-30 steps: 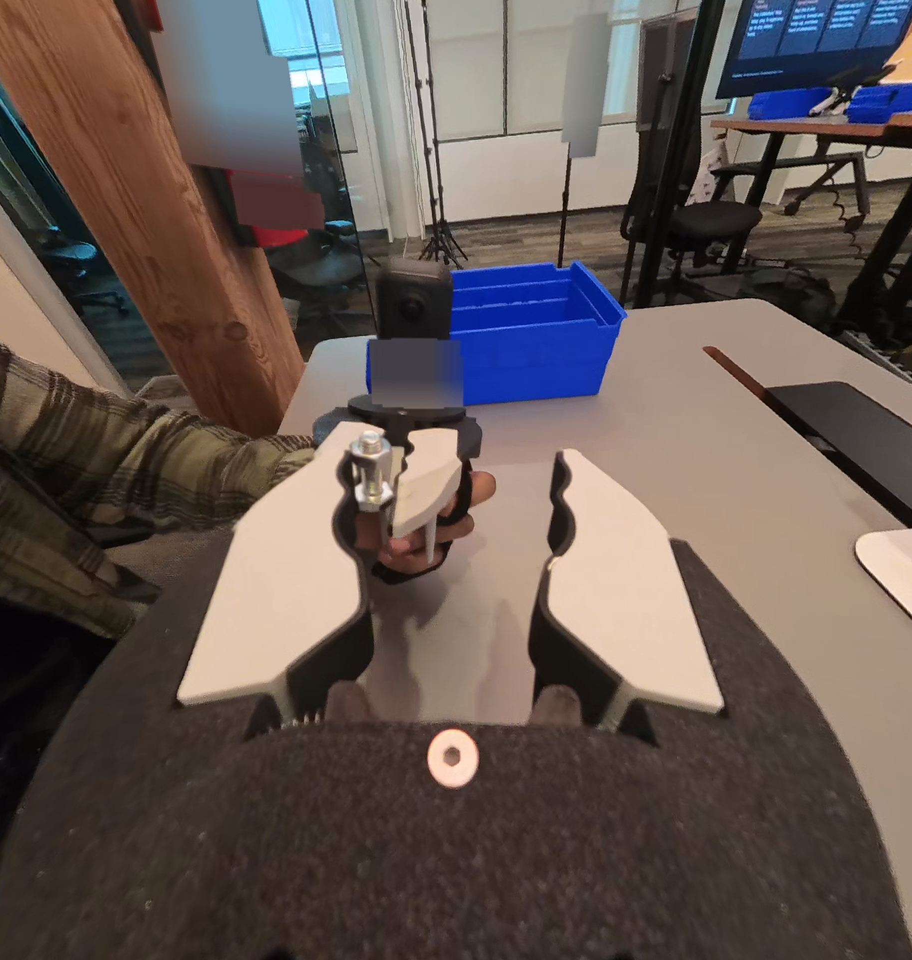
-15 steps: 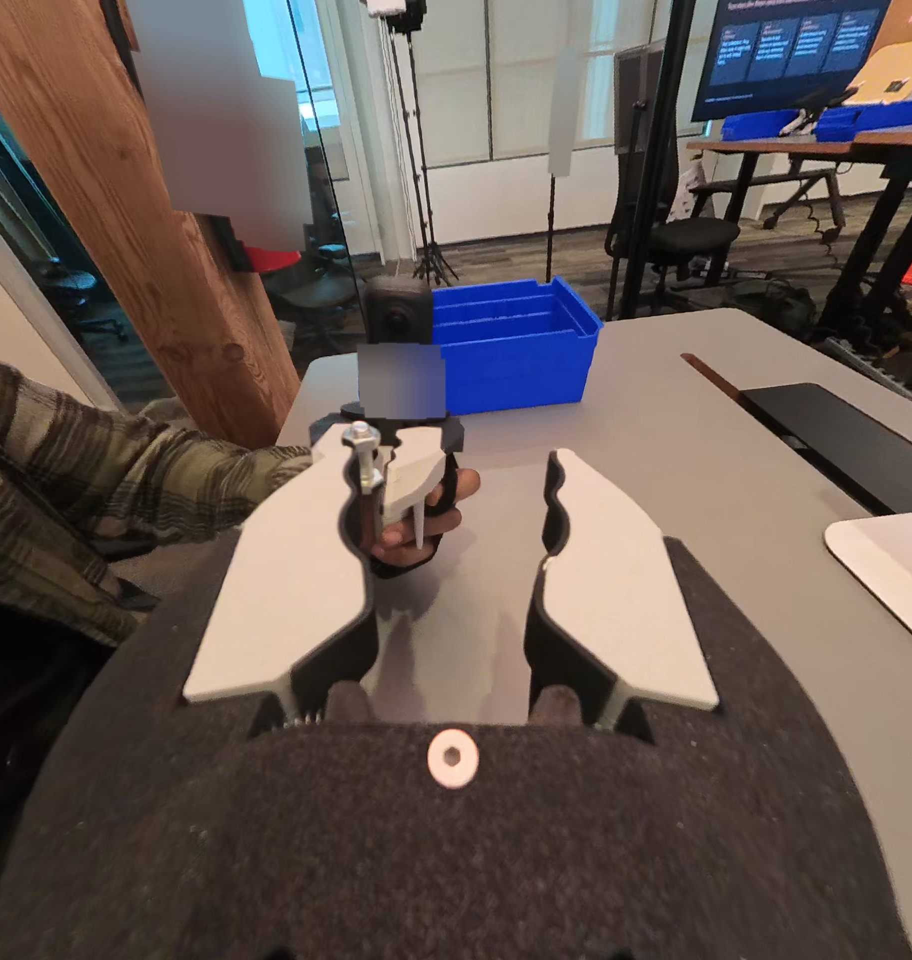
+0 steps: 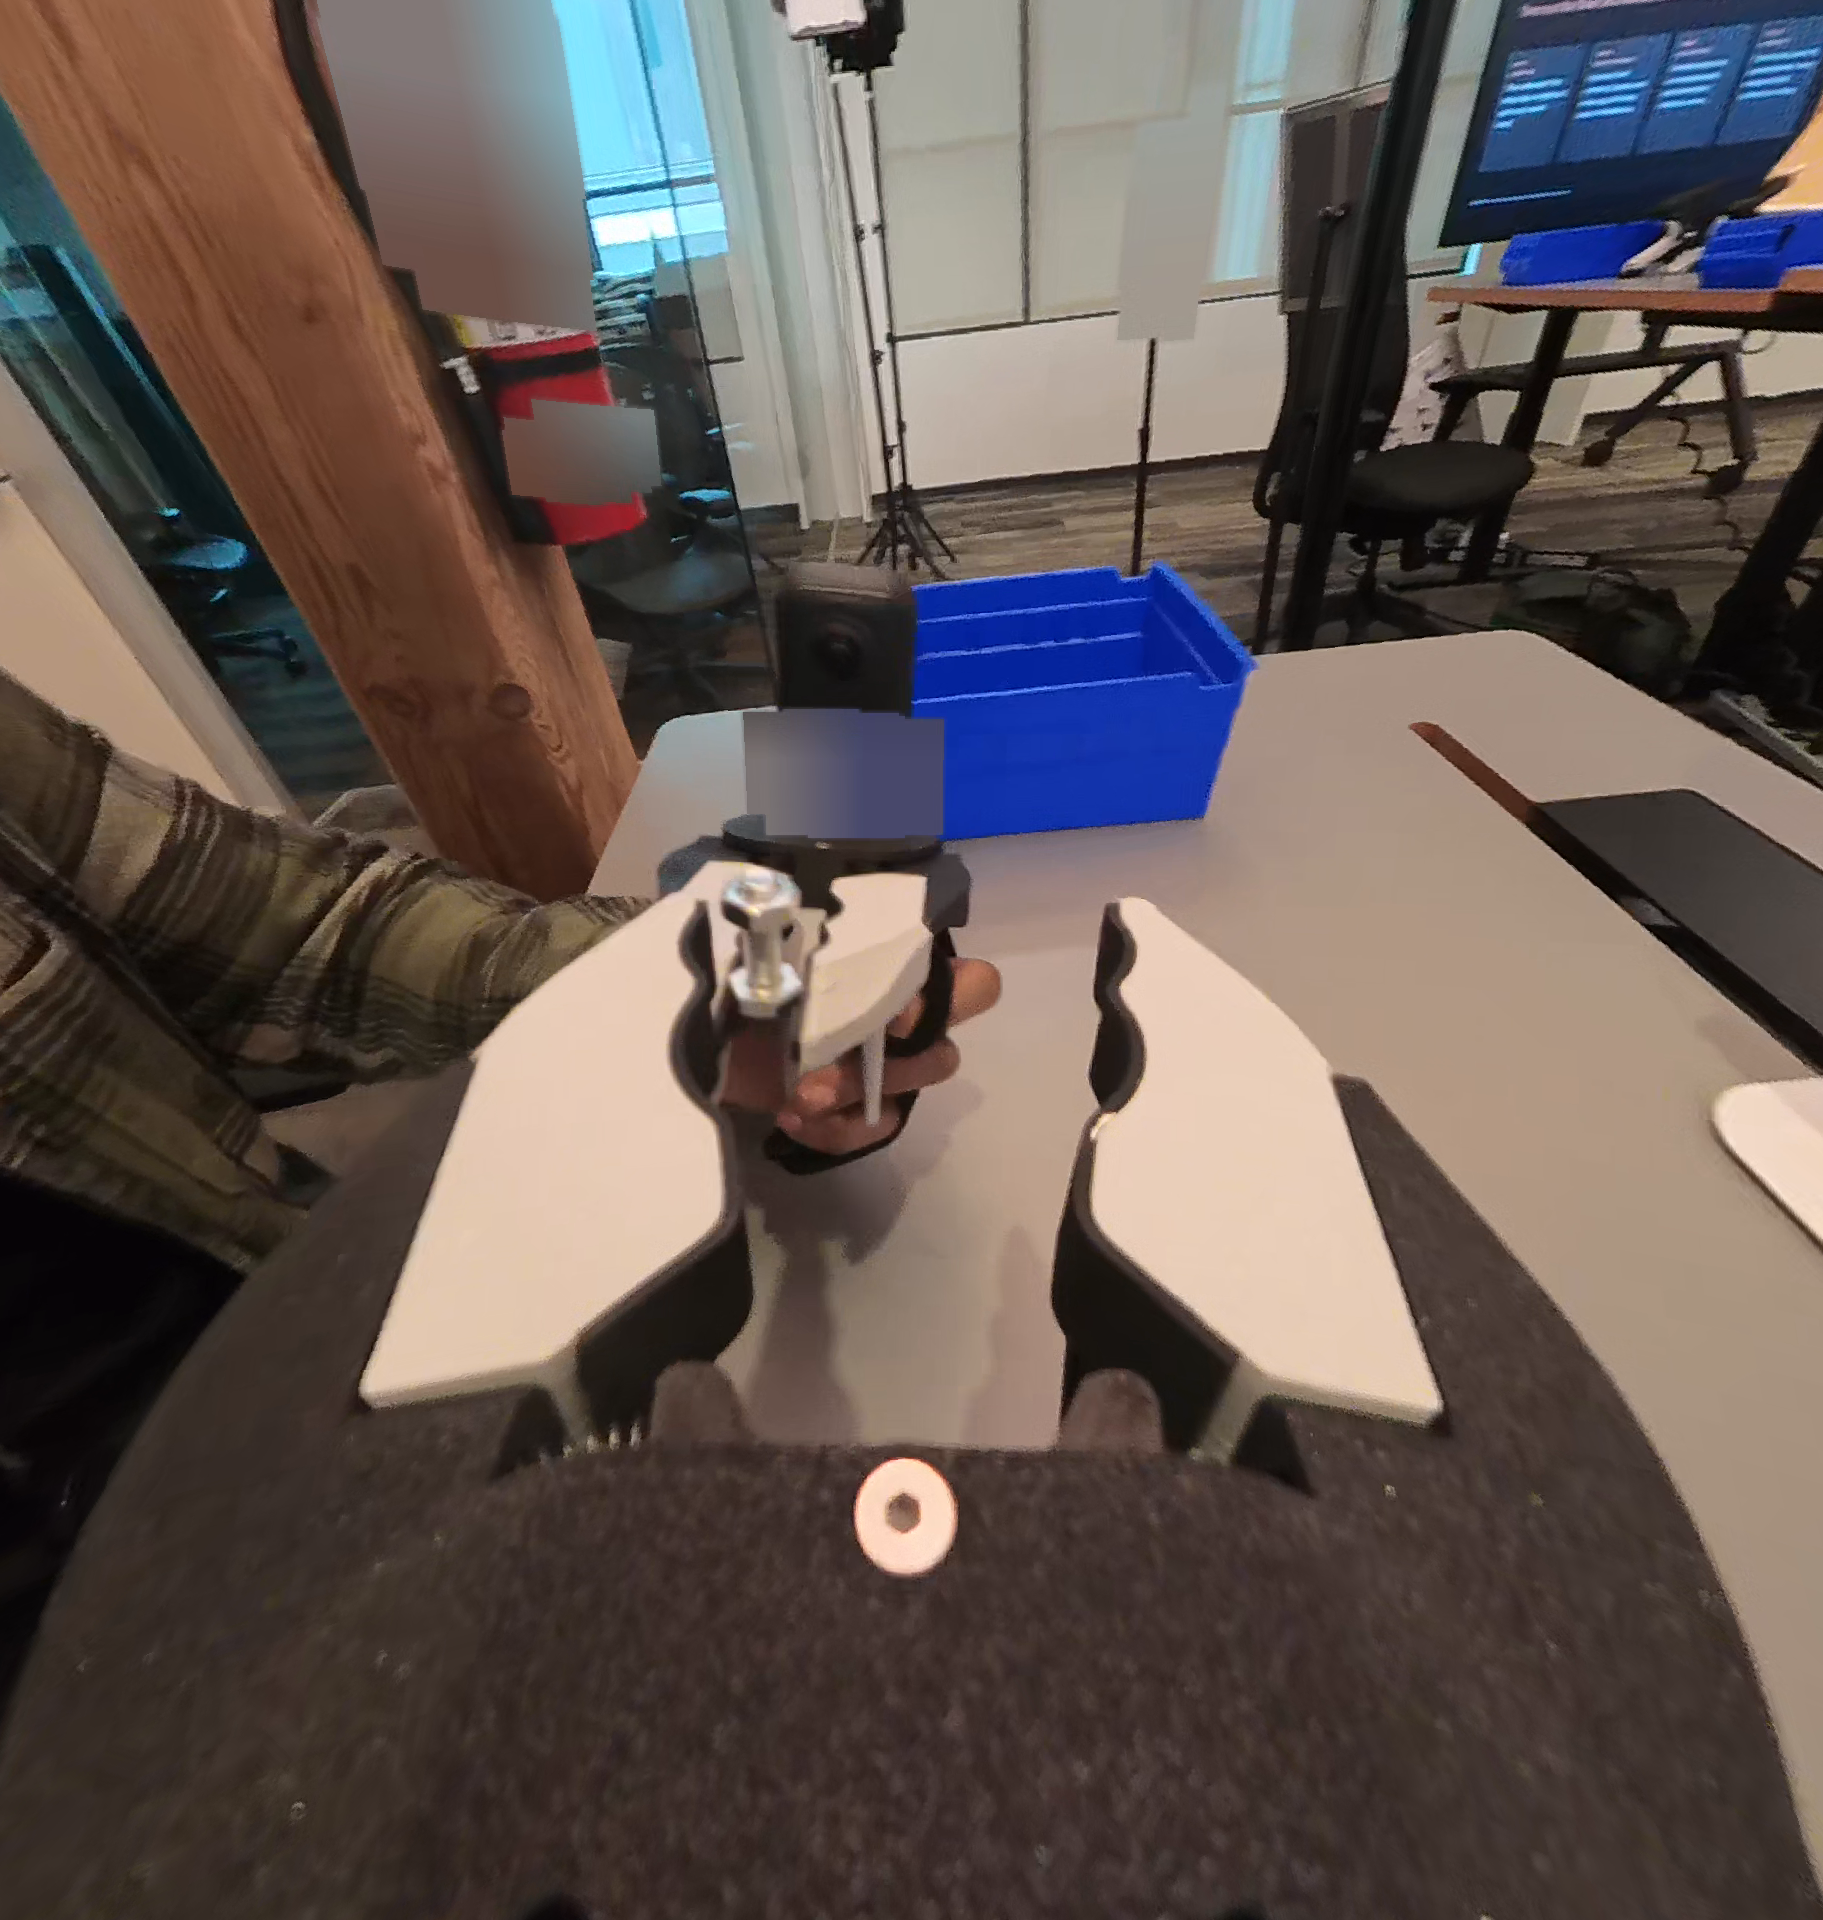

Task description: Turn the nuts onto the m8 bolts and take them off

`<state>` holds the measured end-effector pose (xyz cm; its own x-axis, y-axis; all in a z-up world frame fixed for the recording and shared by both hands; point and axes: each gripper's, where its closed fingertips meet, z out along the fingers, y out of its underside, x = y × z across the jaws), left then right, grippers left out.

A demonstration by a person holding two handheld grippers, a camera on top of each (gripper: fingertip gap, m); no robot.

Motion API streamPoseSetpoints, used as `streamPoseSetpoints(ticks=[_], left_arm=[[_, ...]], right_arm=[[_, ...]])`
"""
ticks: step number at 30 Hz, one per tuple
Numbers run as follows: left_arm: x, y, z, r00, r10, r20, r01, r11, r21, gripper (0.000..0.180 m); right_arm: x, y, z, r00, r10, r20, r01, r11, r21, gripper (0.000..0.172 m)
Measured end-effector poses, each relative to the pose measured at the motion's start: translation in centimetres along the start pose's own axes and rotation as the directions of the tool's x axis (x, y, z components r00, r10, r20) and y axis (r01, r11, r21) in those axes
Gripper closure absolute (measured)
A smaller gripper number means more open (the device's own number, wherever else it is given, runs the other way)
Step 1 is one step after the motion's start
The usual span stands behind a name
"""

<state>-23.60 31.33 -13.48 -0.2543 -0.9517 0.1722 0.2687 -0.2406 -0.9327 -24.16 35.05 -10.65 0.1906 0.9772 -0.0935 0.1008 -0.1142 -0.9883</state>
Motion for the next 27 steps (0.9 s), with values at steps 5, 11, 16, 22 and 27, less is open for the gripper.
streamPoseSetpoints(ticks=[5,11,16,22,27], left_arm=[[0.2,0.2,0.0,1.000,0.009,-0.001,-0.009,1.000,-0.008,0.166],[0.0,0.0,-0.1,1.000,0.008,0.005,-0.008,1.000,-0.003,0.165],[0.3,0.2,0.2,1.000,0.014,-0.008,-0.014,1.000,-0.015,0.166],[0.1,0.0,-0.2,1.000,0.015,0.009,-0.015,1.000,-0.009,0.166],[0.2,0.4,0.2,1.000,0.014,-0.002,-0.014,1.000,-0.021,0.165]], right_arm=[[-0.3,0.5,1.7,0.999,-0.038,0.000,0.038,0.998,-0.052,0.099],[0.1,0.1,0.1,1.000,-0.018,-0.016,0.018,0.999,-0.027,0.101],[-0.6,0.2,1.3,0.999,-0.044,-0.004,0.044,0.998,-0.055,0.098],[0.7,-0.1,-0.5,0.999,-0.015,-0.039,0.015,1.000,-0.021,0.100],[-0.8,0.1,1.2,0.999,-0.041,0.006,0.041,0.998,-0.047,0.098]])
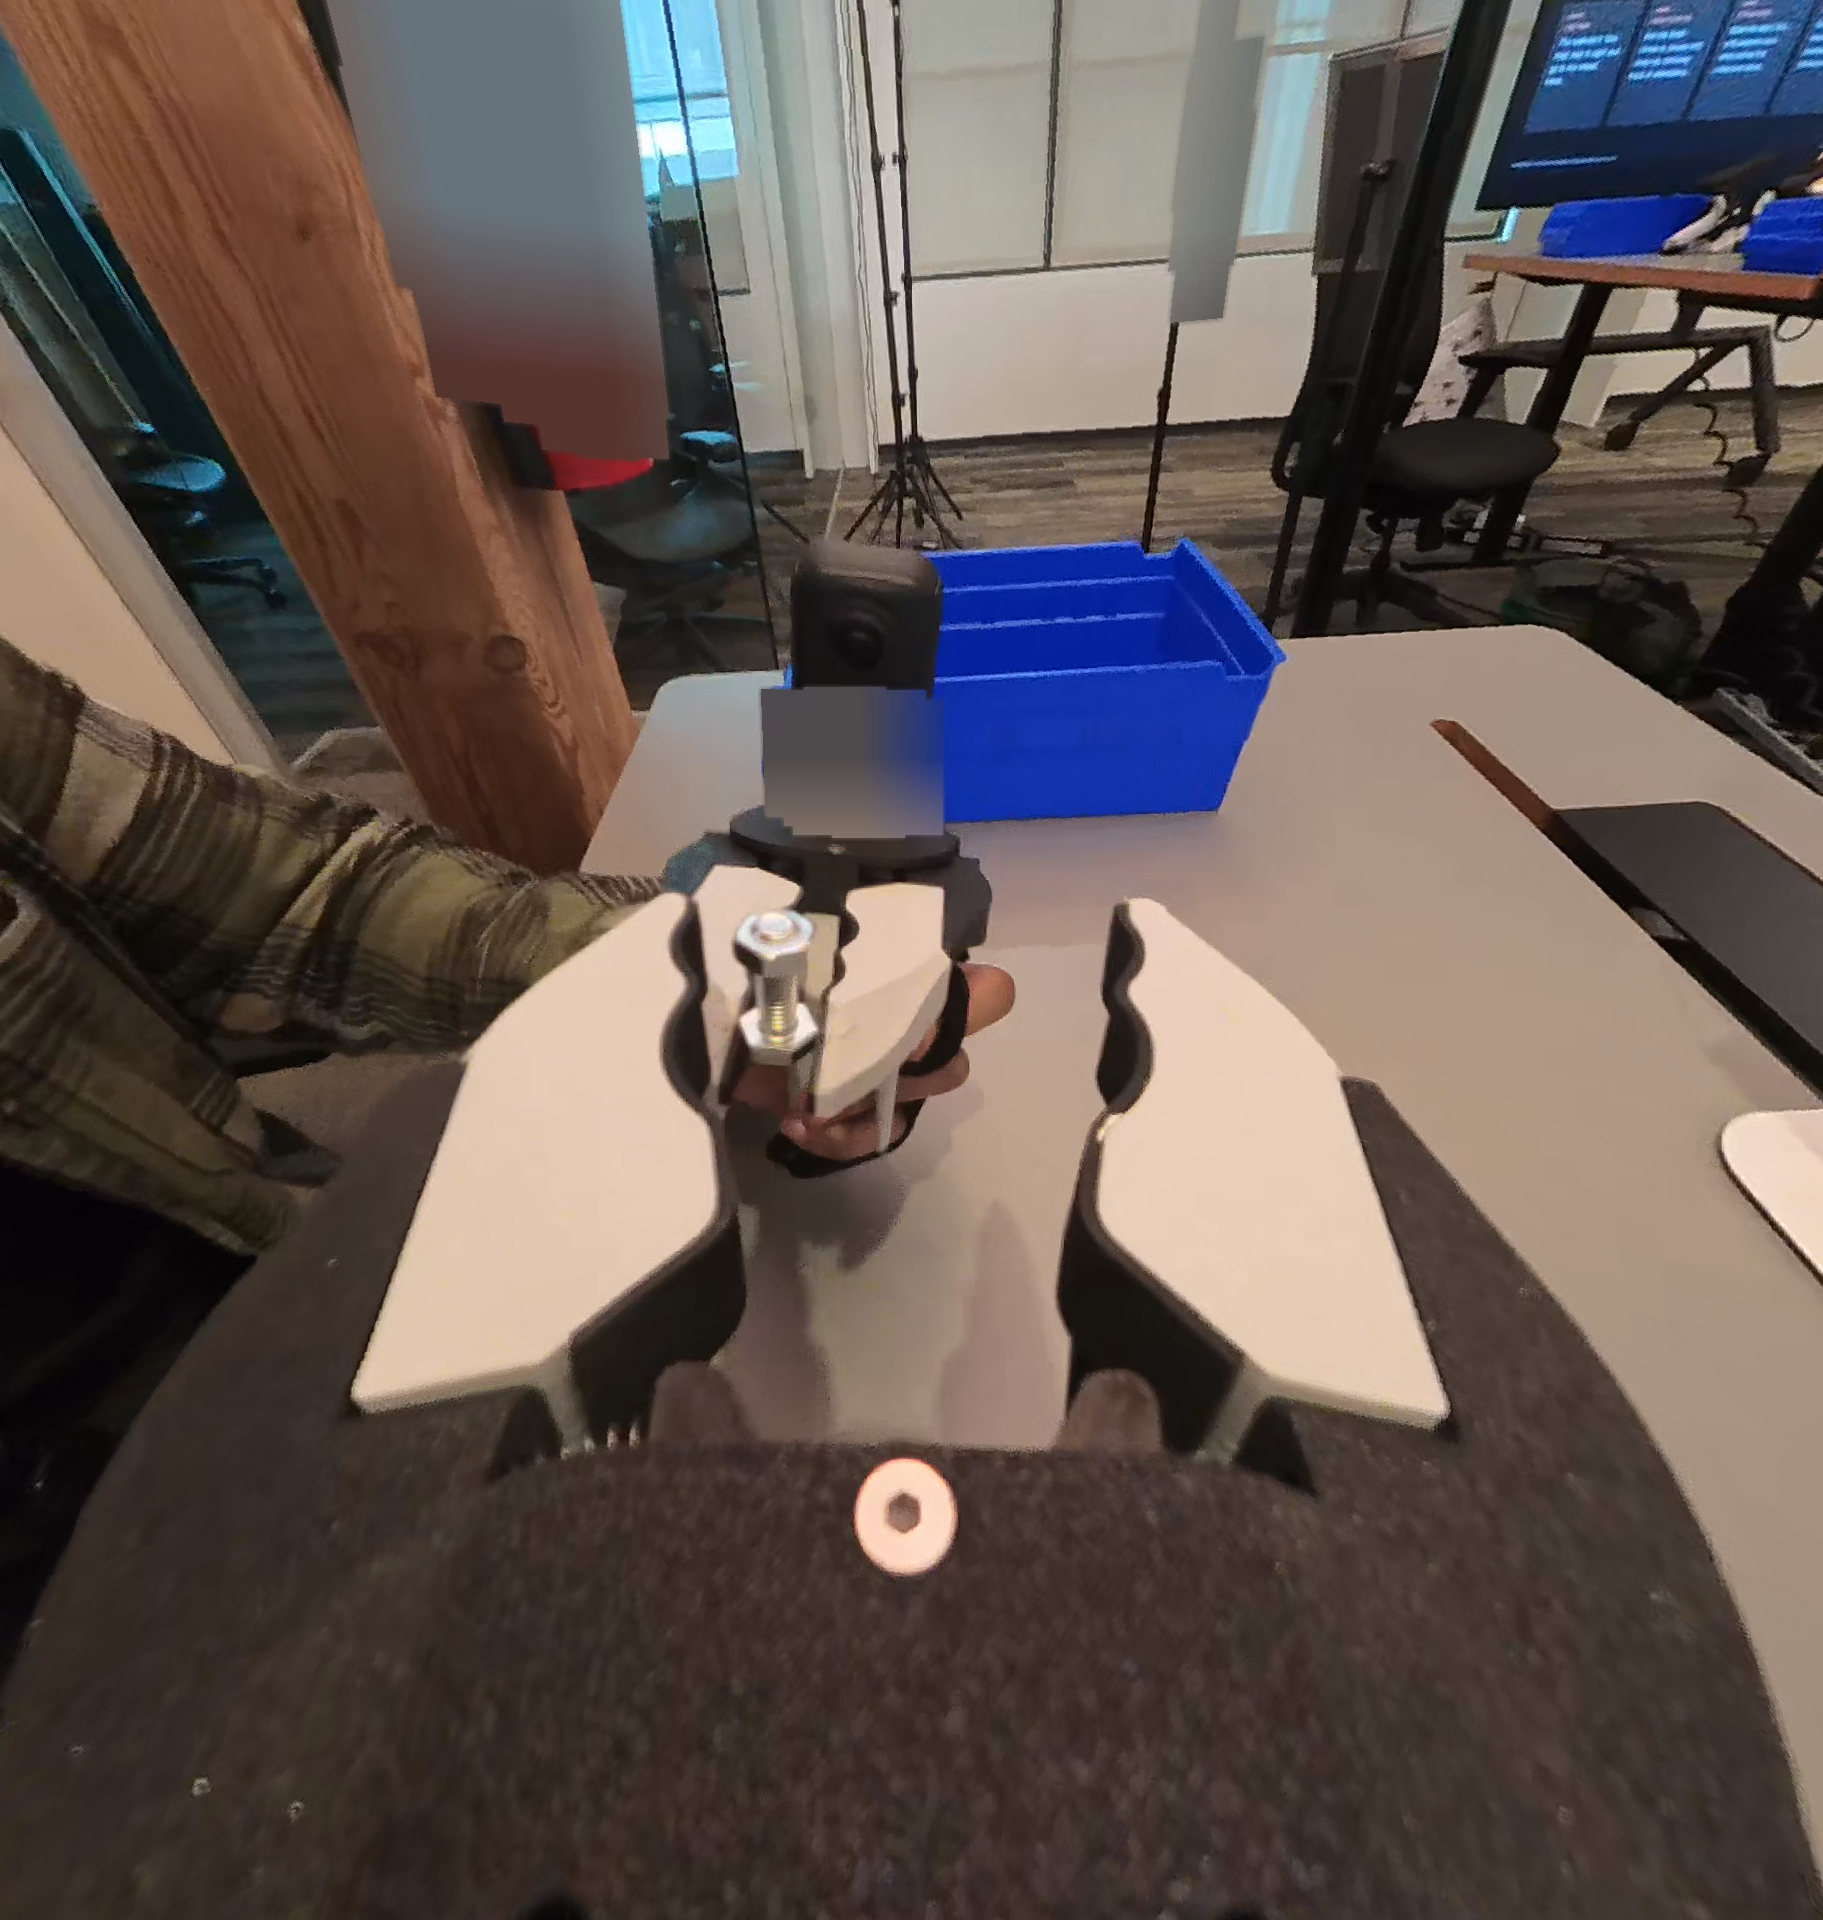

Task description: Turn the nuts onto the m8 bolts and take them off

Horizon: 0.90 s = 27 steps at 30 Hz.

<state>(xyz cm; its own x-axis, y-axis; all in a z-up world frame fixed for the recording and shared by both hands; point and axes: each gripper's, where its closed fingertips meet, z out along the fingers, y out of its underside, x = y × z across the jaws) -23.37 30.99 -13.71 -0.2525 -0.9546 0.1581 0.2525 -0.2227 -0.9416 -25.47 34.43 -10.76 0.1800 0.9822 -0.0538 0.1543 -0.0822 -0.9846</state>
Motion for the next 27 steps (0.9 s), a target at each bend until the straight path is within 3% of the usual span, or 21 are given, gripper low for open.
streamPoseSetpoints(ticks=[7,13,19,24,27], left_arm=[[-0.3,-0.2,-0.4,1.000,-0.005,0.016,0.004,1.000,0.009,0.166],[-0.1,0.1,-0.1,1.000,0.003,0.008,-0.003,1.000,-0.004,0.165],[-0.2,-0.2,-0.3,1.000,0.002,0.014,-0.002,1.000,0.005,0.166],[0.0,0.1,0.1,1.000,0.007,0.001,-0.007,1.000,-0.010,0.165],[-0.2,0.0,-0.2,1.000,0.002,0.012,-0.002,1.000,0.001,0.166]], right_arm=[[1.1,0.1,-1.5,0.999,0.025,-0.034,-0.024,1.000,0.021,0.098],[0.5,0.5,0.1,0.999,-0.003,-0.034,0.002,1.000,-0.030,0.095],[1.3,0.1,-1.7,0.998,0.018,-0.052,-0.018,1.000,0.010,0.099],[0.4,0.3,0.1,1.000,-0.007,-0.020,0.007,1.000,-0.023,0.097],[1.3,0.5,-0.8,0.999,-0.002,-0.052,0.000,1.000,-0.031,0.097]])
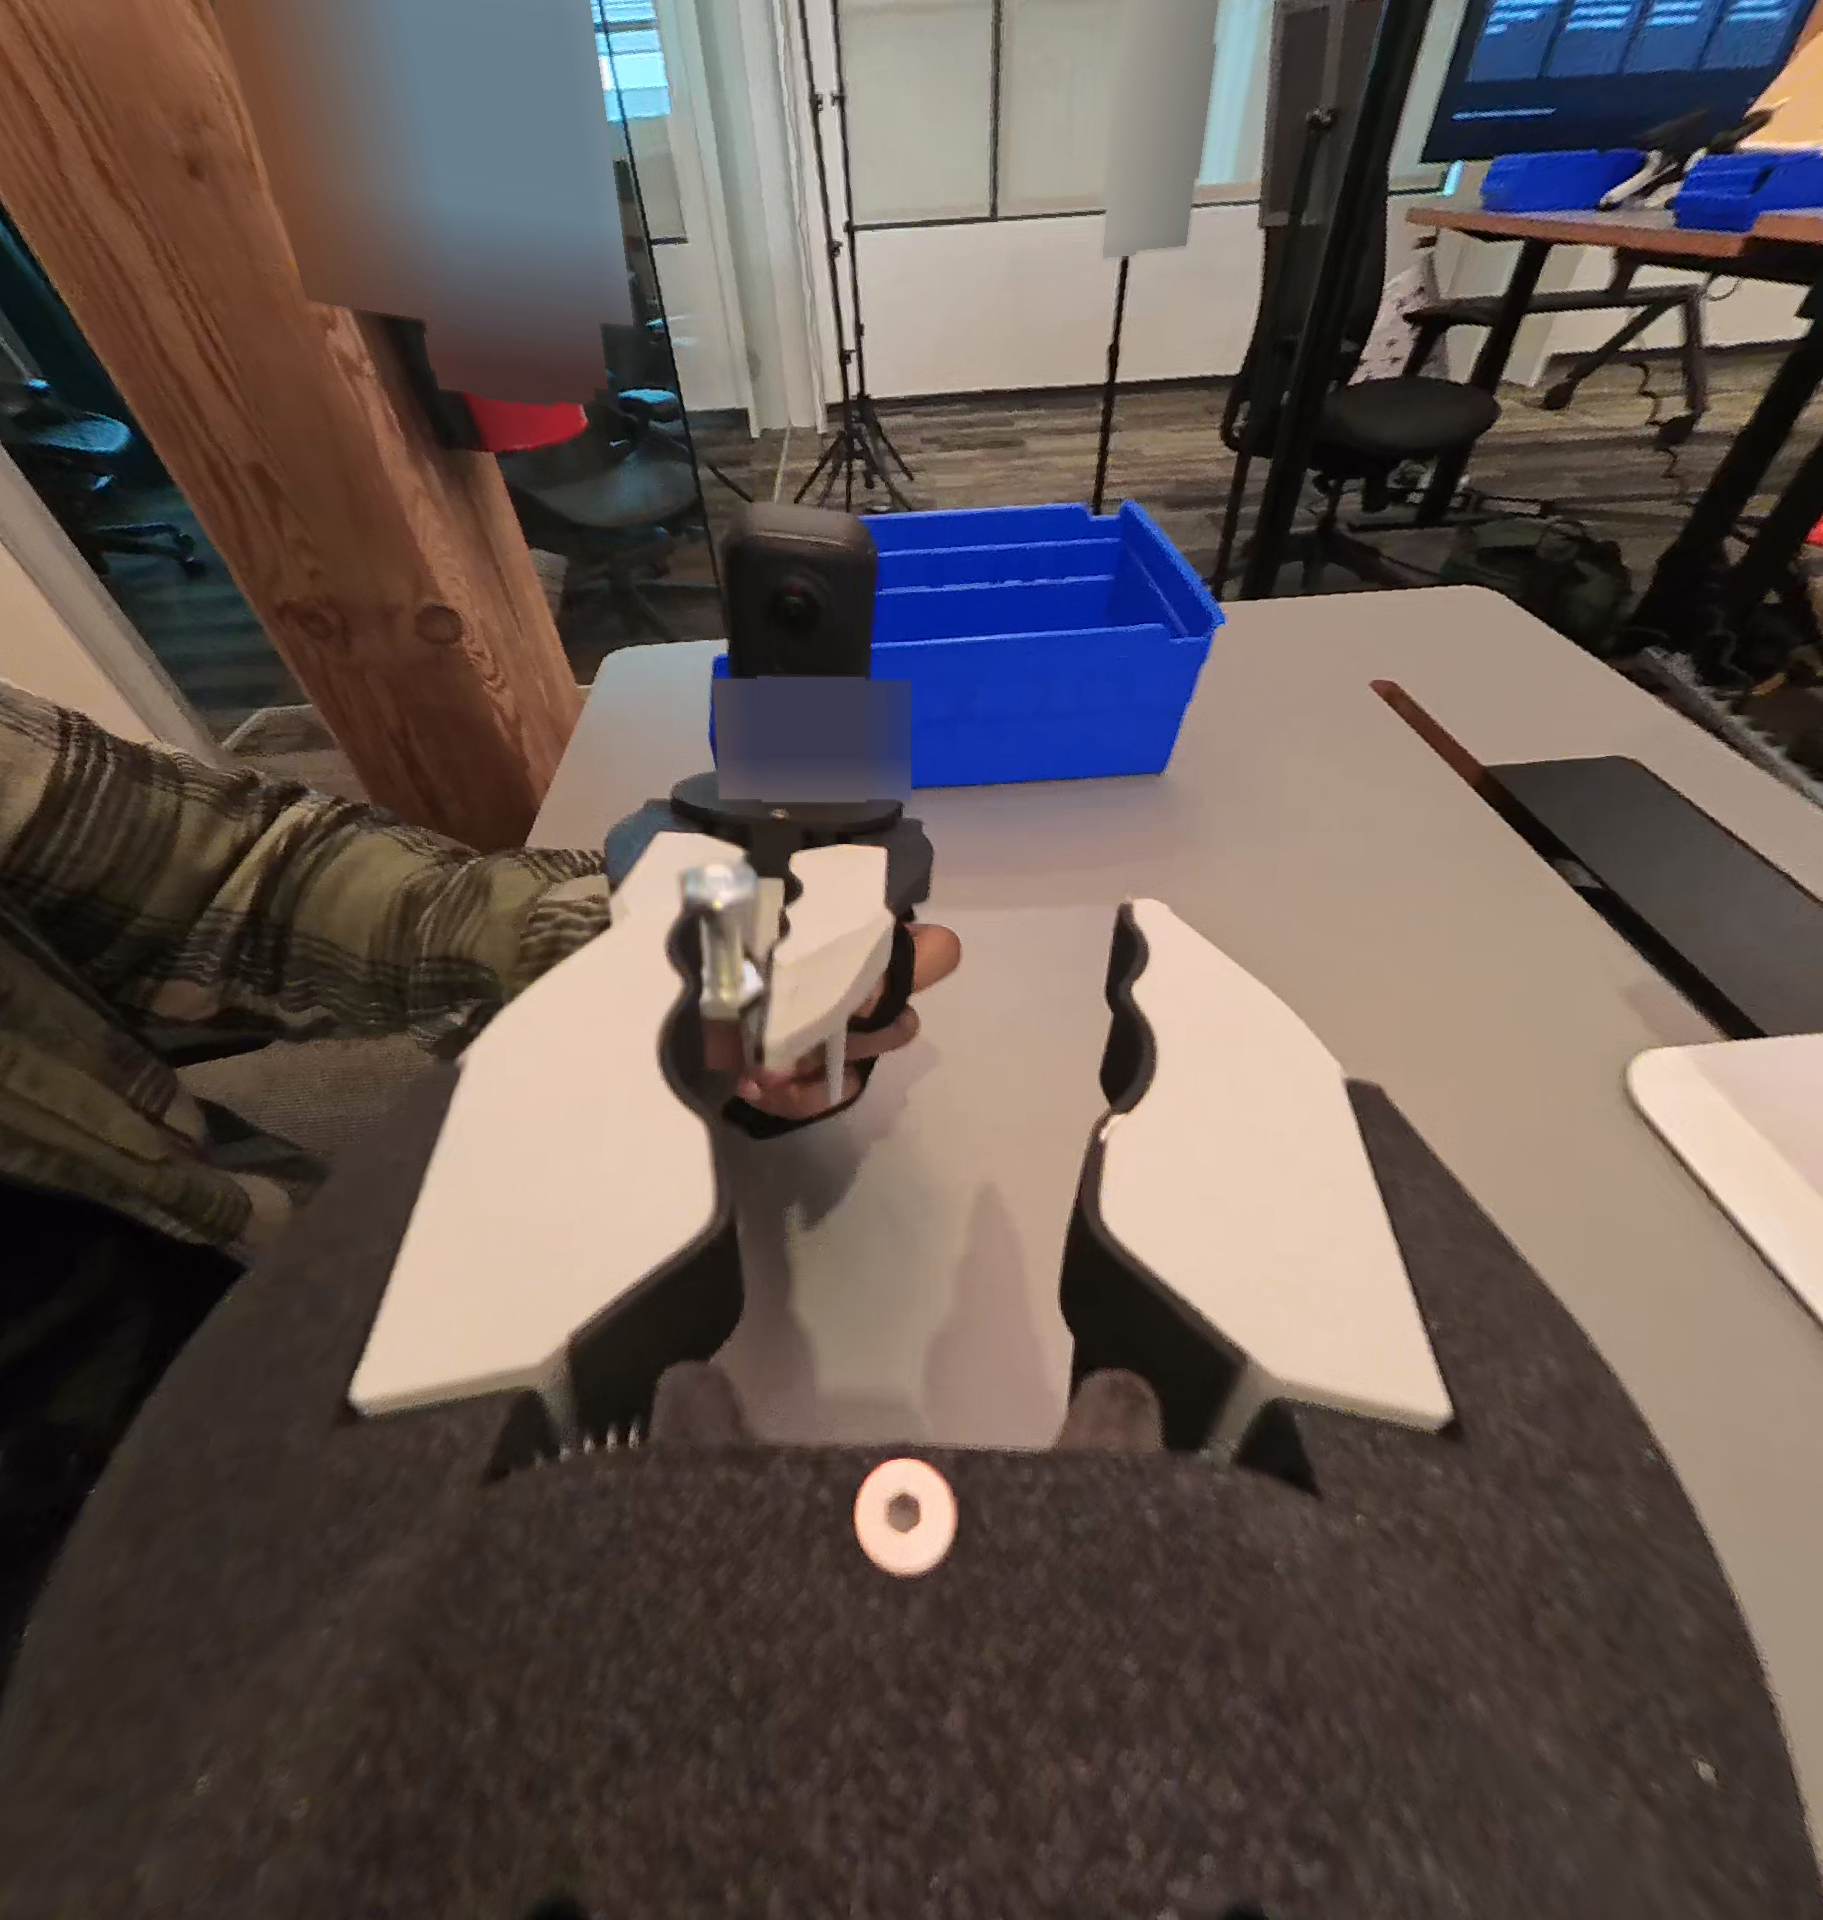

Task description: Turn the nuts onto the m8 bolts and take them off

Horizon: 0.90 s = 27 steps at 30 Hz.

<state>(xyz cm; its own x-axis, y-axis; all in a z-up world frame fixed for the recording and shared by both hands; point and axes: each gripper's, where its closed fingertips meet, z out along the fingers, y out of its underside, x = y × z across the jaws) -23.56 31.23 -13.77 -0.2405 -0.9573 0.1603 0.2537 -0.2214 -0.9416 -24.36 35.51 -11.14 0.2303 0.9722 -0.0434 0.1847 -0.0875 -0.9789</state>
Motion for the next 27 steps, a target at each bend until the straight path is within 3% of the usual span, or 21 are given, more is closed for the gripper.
streamPoseSetpoints(ticks=[3,10,16,22,27], left_arm=[[-0.1,-0.2,-0.1,1.000,0.004,0.008,-0.004,1.000,0.005,0.166],[0.1,0.0,0.1,1.000,0.004,-0.002,-0.004,1.000,0.001,0.166],[0.0,-0.1,0.0,1.000,0.003,0.002,-0.003,1.000,0.004,0.166],[0.2,0.1,0.2,1.000,0.012,-0.002,-0.012,1.000,-0.009,0.165],[0.0,-0.2,-0.1,1.000,0.010,0.006,-0.010,1.000,0.003,0.166]], right_arm=[[0.1,-0.6,-1.1,1.000,0.009,-0.003,-0.009,0.999,0.036,0.097],[-0.9,-0.1,0.8,0.999,-0.005,0.032,0.005,1.000,0.006,0.097],[-0.3,-0.2,-0.6,1.000,0.011,0.011,-0.011,1.000,0.023,0.097],[-0.5,-0.1,0.5,1.000,0.002,0.020,-0.002,1.000,0.007,0.096],[0.2,-0.7,-1.2,1.000,0.029,-0.001,-0.029,0.998,0.057,0.100]])
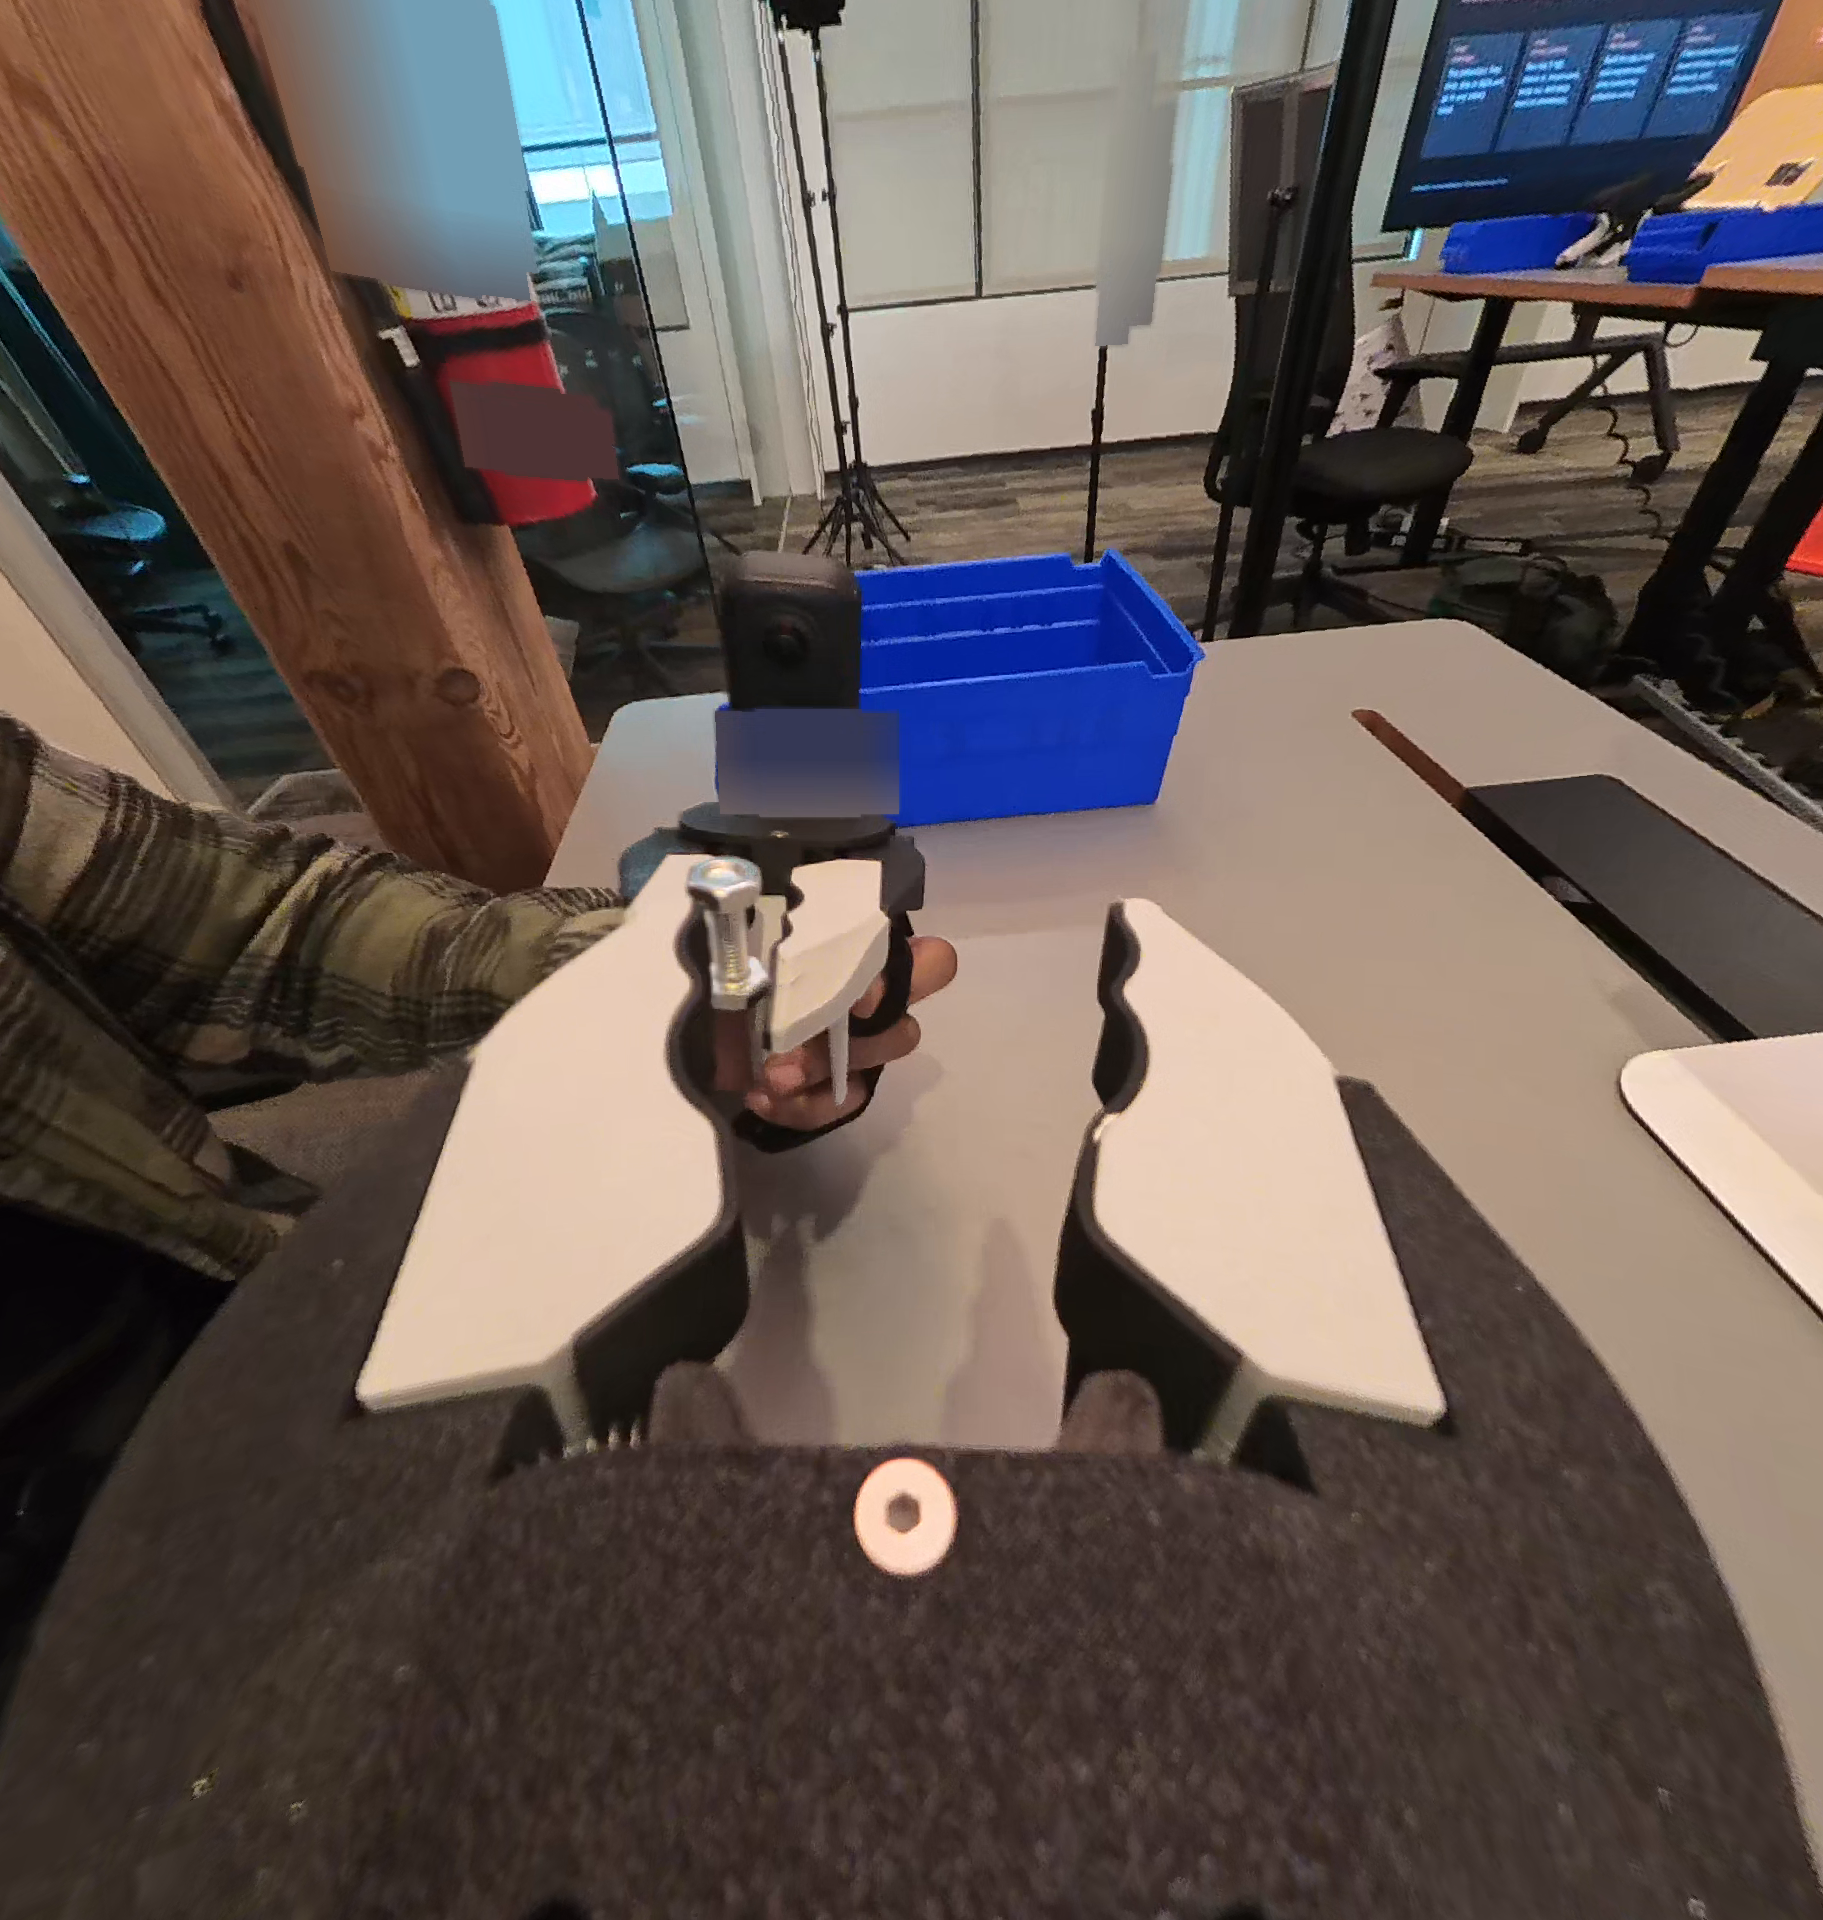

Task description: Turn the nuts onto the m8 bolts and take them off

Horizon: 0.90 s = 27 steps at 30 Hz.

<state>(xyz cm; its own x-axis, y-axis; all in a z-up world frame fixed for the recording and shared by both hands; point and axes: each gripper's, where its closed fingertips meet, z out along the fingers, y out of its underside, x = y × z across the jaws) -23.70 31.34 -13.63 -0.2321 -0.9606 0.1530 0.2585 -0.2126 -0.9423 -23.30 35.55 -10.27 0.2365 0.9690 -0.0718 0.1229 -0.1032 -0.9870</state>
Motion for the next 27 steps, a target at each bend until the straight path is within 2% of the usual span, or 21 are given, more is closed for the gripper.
streamPoseSetpoints(ticks=[6,12,18,24,27], left_arm=[[0.3,0.4,0.4,1.000,0.006,-0.011,-0.006,1.000,-0.020,0.165],[0.1,0.1,0.1,1.000,0.002,-0.005,-0.003,1.000,-0.004,0.166],[0.4,0.2,0.3,1.000,0.008,-0.013,-0.008,1.000,-0.013,0.165],[0.2,0.0,0.1,1.000,0.007,-0.006,-0.007,1.000,-0.005,0.166],[0.2,0.3,0.3,1.000,0.007,-0.010,-0.007,1.000,-0.015,0.165]], right_arm=[[-1.2,0.4,1.7,0.999,-0.028,0.040,0.030,0.999,-0.039,0.099],[-0.2,-0.3,-0.1,1.000,-0.009,0.004,0.009,1.000,0.004,0.099],[-1.2,0.6,1.7,0.999,-0.030,0.040,0.031,0.998,-0.045,0.099],[-0.2,0.1,0.1,1.000,-0.017,0.003,0.017,1.000,-0.019,0.100],[-1.3,0.0,0.9,0.999,-0.017,0.046,0.017,1.000,-0.018,0.096]])
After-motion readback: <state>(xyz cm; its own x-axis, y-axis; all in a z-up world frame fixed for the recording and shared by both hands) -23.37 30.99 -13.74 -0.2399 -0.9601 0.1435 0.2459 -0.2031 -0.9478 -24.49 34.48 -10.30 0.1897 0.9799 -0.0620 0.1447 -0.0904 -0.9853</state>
